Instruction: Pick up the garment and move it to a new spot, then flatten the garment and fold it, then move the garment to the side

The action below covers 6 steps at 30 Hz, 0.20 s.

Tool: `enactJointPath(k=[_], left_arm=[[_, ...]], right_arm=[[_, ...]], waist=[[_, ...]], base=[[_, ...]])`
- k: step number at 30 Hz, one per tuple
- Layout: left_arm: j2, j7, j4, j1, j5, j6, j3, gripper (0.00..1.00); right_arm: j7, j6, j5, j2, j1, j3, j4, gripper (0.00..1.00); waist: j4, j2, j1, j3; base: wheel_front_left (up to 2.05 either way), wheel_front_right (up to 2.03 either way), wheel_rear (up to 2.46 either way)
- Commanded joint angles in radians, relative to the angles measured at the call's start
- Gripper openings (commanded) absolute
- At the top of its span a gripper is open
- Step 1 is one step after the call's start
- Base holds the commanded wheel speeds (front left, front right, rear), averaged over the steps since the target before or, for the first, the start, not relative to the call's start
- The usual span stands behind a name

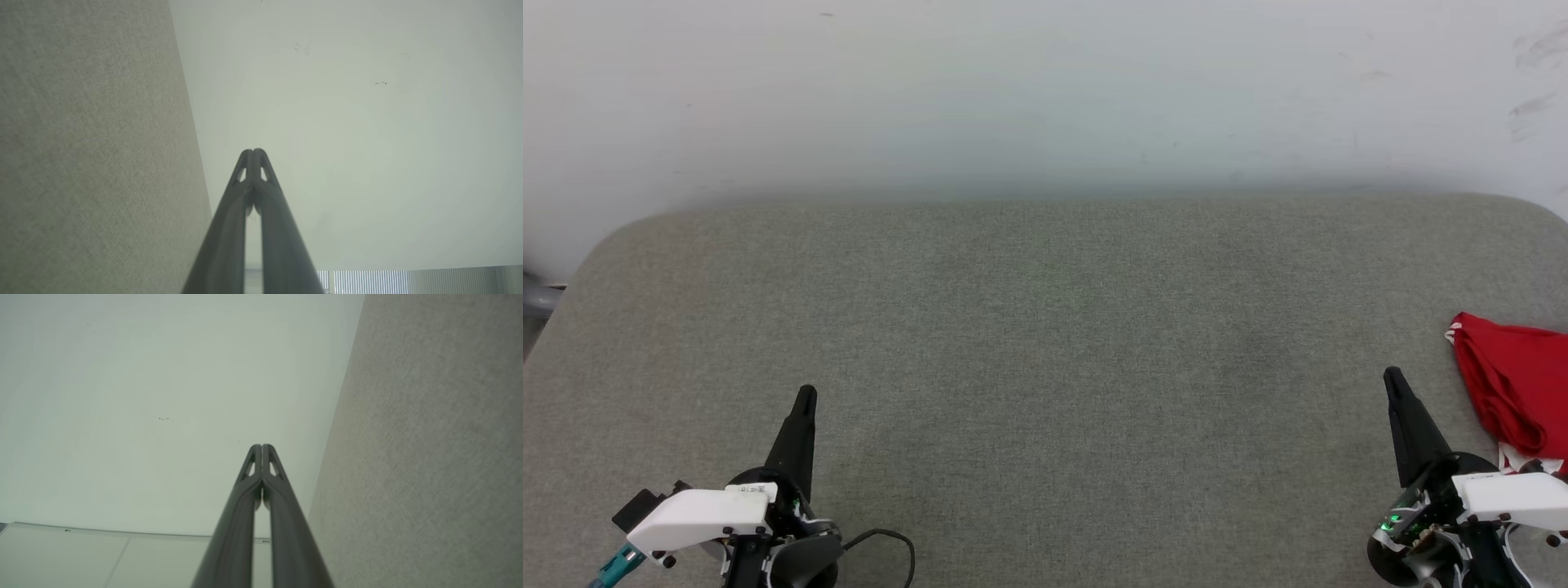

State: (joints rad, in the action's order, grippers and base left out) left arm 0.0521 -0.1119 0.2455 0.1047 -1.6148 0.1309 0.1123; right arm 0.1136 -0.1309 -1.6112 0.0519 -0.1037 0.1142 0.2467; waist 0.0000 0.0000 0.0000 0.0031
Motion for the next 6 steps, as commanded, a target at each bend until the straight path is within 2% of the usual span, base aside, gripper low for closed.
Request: enactJointPath(k=[1, 6], left_arm=[[-0.001, -0.003, 0.0, 0.008, 0.0, 0.003, 0.003, 0.0], [-0.002, -0.004, 0.0, 0.008, 0.0, 0.003, 0.004, 0.0]], right_arm=[[0.001, 0.0, -0.003, -0.003, -0.012, 0.0, 0.001, 0.0], [0.001, 0.0, -0.003, -0.003, -0.012, 0.0, 0.001, 0.0]], waist=[[0.0, 0.0, 0.0, 0.0], [0.0, 0.0, 0.0, 0.0]], base=[[0.0, 0.0, 0.0], [0.0, 0.0, 0.0]])
